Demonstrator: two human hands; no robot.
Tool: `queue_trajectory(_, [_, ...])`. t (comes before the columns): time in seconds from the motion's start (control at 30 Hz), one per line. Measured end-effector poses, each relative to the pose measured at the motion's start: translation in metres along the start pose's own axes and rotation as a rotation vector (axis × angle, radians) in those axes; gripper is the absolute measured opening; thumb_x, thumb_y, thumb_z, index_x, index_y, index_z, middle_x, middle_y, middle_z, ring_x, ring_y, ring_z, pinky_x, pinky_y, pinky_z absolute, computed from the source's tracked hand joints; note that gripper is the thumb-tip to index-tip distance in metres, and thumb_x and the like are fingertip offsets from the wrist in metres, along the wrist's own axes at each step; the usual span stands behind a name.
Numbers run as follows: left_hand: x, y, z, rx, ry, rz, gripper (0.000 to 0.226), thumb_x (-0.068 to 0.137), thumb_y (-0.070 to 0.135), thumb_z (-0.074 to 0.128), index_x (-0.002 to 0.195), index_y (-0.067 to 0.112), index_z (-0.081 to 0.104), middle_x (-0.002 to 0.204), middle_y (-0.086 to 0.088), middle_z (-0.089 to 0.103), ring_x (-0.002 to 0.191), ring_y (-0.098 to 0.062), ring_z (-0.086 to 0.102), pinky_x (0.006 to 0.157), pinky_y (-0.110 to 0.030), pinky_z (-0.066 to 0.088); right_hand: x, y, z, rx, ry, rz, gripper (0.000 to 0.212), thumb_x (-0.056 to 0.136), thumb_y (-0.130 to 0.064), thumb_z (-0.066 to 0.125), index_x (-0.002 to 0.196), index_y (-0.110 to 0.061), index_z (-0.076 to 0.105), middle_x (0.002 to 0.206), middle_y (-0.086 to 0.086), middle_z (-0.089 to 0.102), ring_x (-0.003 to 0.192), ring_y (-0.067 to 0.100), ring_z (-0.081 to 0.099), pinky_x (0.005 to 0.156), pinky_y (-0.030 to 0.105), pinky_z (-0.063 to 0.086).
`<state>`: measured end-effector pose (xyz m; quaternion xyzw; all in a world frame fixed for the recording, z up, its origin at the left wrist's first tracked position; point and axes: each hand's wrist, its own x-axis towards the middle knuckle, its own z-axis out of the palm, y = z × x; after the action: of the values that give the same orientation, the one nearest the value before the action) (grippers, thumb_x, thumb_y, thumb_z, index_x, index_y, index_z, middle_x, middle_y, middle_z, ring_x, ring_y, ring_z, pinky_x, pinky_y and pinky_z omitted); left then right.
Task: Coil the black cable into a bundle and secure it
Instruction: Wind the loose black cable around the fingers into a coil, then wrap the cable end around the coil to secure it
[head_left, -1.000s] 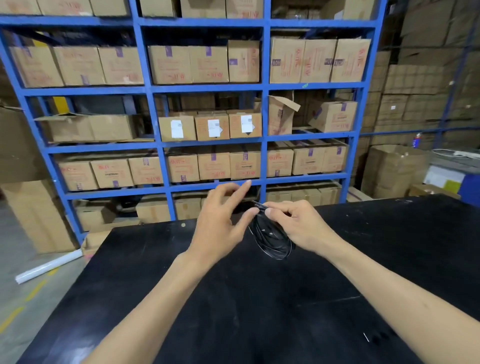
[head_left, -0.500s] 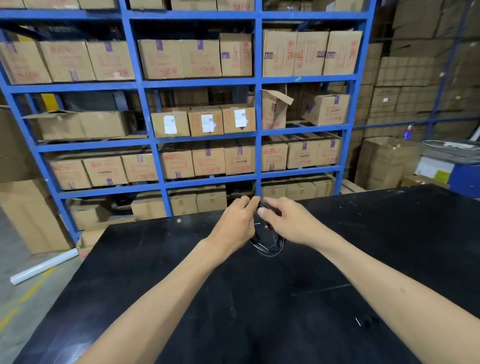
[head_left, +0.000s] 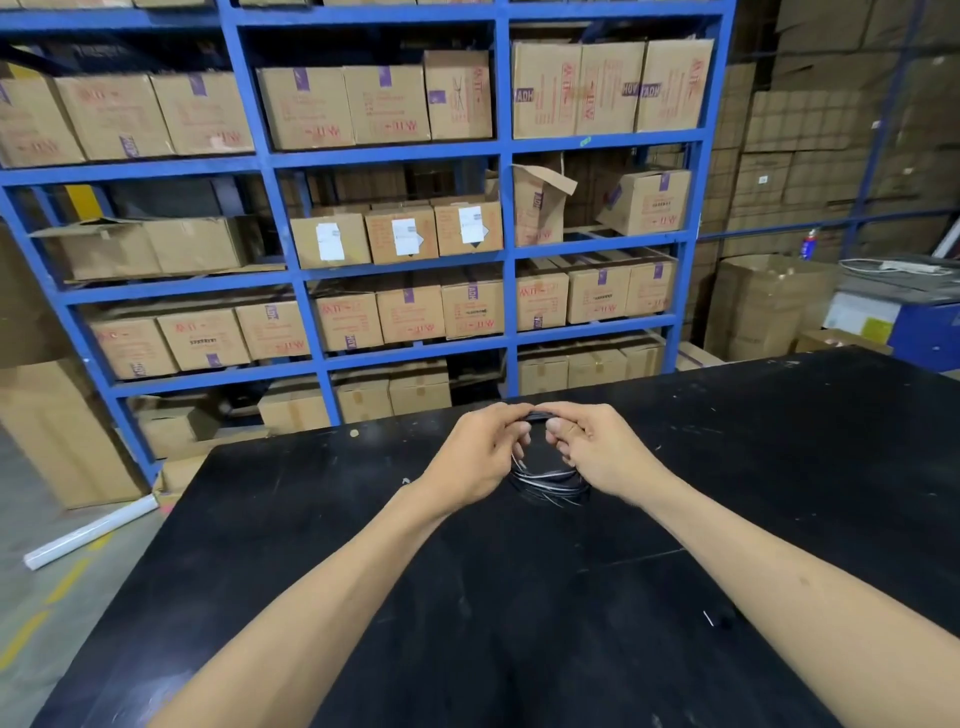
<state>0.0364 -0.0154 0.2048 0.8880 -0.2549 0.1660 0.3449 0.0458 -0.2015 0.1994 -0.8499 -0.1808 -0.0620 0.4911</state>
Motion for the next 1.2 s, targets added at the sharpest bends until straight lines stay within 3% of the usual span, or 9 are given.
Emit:
queue_trajectory(0.17, [0.004, 0.013, 0.013, -0.442, 0.089, -0.299, 0.027, 0.102, 0.021, 0.054, 0.083, 0.018, 0.072, 0.068, 0.001, 0.065, 0.063, -0.013, 0.067, 0.069, -0.02, 0.051, 0.001, 0.01, -0.002, 0.21, 0.151, 0.085, 0.028, 0.103, -0.009, 0.056, 0.122, -0.019, 0.074, 0.078, -0.002, 0.07, 0.065, 0.007, 0.054, 0.063, 0.023, 0.047])
queue_trajectory(0.3, [0.017, 0.012, 0.025, -0.757, 0.141, -0.528, 0.015, 0.094, 0.006, 0.065, 0.104, -0.001, 0.074, 0.084, -0.016, 0.071, 0.074, -0.025, 0.067, 0.074, -0.033, 0.06, 0.004, 0.025, -0.007, 0.313, 0.231, 0.158, 0.021, 0.099, -0.009, 0.063, 0.11, -0.017, 0.078, 0.078, -0.001, 0.073, 0.061, 0.004, 0.057, 0.062, 0.021, 0.049])
queue_trajectory(0.4, [0.025, 0.012, 0.042, -0.648, 0.097, -0.511, 0.02, 0.092, 0.004, 0.067, 0.11, -0.004, 0.073, 0.087, -0.017, 0.073, 0.069, -0.02, 0.067, 0.077, -0.039, 0.063, 0.002, 0.041, -0.009, 0.399, 0.266, 0.23, 0.02, 0.099, -0.007, 0.063, 0.106, -0.015, 0.079, 0.077, 0.0, 0.071, 0.063, 0.008, 0.056, 0.06, 0.022, 0.048])
queue_trajectory(0.53, [0.041, 0.014, 0.074, -0.279, 0.027, -0.394, 0.021, 0.09, 0.015, 0.072, 0.11, 0.011, 0.077, 0.077, -0.006, 0.077, 0.059, -0.01, 0.067, 0.069, -0.028, 0.06, 0.002, 0.068, -0.022, 0.508, 0.302, 0.345, 0.02, 0.098, -0.002, 0.061, 0.1, -0.009, 0.079, 0.074, 0.004, 0.067, 0.063, 0.013, 0.054, 0.055, 0.022, 0.048])
queue_trajectory(0.73, [0.081, 0.026, 0.14, -0.576, 0.033, -0.539, 0.017, 0.089, -0.004, 0.066, 0.101, 0.001, 0.077, 0.072, -0.01, 0.069, 0.057, -0.012, 0.057, 0.057, -0.023, 0.054, 0.002, 0.117, -0.075, 0.59, 0.26, 0.424, 0.018, 0.098, 0.001, 0.06, 0.102, -0.006, 0.076, 0.079, 0.008, 0.067, 0.067, 0.014, 0.056, 0.057, 0.024, 0.048])
queue_trajectory(0.87, [0.1, 0.025, 0.199, -0.663, 0.056, -0.652, 0.016, 0.09, -0.009, 0.062, 0.094, 0.0, 0.075, 0.067, -0.01, 0.064, 0.054, -0.014, 0.054, 0.055, -0.023, 0.053, 0.002, 0.157, -0.113, 0.608, 0.111, 0.552, 0.022, 0.1, -0.01, 0.058, 0.112, 0.002, 0.072, 0.089, 0.012, 0.07, 0.079, 0.02, 0.063, 0.075, 0.032, 0.056])
queue_trajectory(0.97, [0.106, 0.02, 0.243, -0.629, 0.048, -0.713, 0.015, 0.091, -0.006, 0.063, 0.098, -0.002, 0.075, 0.067, -0.009, 0.064, 0.052, -0.014, 0.054, 0.055, -0.022, 0.053, 0.001, 0.196, -0.138, 0.403, 0.039, 0.671, 0.027, 0.095, -0.033, 0.062, 0.096, -0.008, 0.072, 0.091, 0.001, 0.073, 0.088, 0.017, 0.07, 0.095, 0.038, 0.057])
queue_trajectory(1.03, [0.106, 0.011, 0.268, -0.589, 0.054, -0.763, 0.015, 0.091, -0.004, 0.063, 0.097, 0.0, 0.076, 0.067, -0.008, 0.064, 0.051, -0.014, 0.055, 0.055, -0.022, 0.052, -0.004, 0.232, -0.151, 0.242, 0.033, 0.716, 0.034, 0.093, -0.039, 0.062, 0.1, -0.009, 0.074, 0.099, 0.002, 0.076, 0.096, 0.018, 0.073, 0.096, 0.037, 0.058])
queue_trajectory(1.2, [0.097, -0.015, 0.322, -0.497, 0.105, -0.905, 0.014, 0.09, 0.001, 0.064, 0.097, 0.004, 0.077, 0.067, -0.005, 0.066, 0.049, -0.013, 0.058, 0.056, -0.023, 0.053, -0.03, 0.311, -0.172, -0.107, -0.167, 0.778, 0.025, 0.076, -0.023, 0.055, 0.077, -0.009, 0.076, 0.085, 0.0, 0.073, 0.078, 0.018, 0.064, 0.088, 0.04, 0.058])
